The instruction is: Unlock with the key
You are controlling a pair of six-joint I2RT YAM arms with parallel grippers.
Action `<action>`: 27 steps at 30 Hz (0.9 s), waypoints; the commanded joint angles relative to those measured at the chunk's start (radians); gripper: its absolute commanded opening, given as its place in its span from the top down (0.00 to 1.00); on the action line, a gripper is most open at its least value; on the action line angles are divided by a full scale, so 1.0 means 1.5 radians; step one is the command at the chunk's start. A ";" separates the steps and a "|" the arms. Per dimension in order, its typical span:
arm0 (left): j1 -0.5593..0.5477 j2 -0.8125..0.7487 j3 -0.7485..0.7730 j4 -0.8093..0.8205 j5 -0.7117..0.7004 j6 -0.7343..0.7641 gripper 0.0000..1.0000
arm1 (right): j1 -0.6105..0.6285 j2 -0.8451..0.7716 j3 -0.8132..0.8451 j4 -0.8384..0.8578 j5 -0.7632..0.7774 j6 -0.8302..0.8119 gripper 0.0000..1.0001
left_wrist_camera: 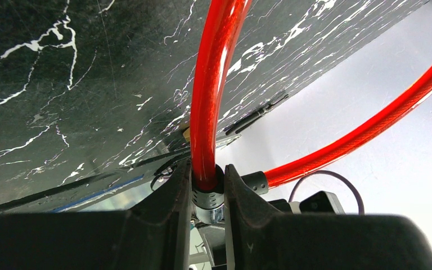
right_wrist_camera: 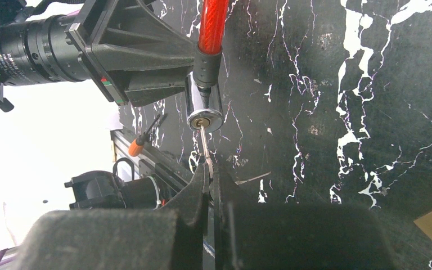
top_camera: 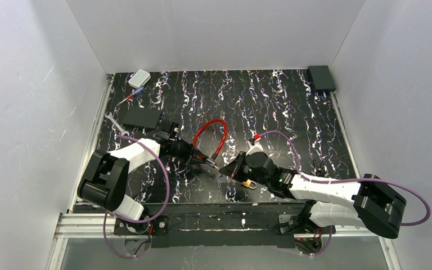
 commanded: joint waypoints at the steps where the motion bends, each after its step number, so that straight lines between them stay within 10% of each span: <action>1: 0.002 -0.024 -0.003 0.011 0.023 0.003 1.00 | 0.001 0.000 0.030 0.012 0.031 -0.017 0.99; 27: 0.001 -0.026 -0.004 0.008 0.020 0.008 1.00 | 0.000 0.018 0.051 -0.009 0.027 -0.017 0.99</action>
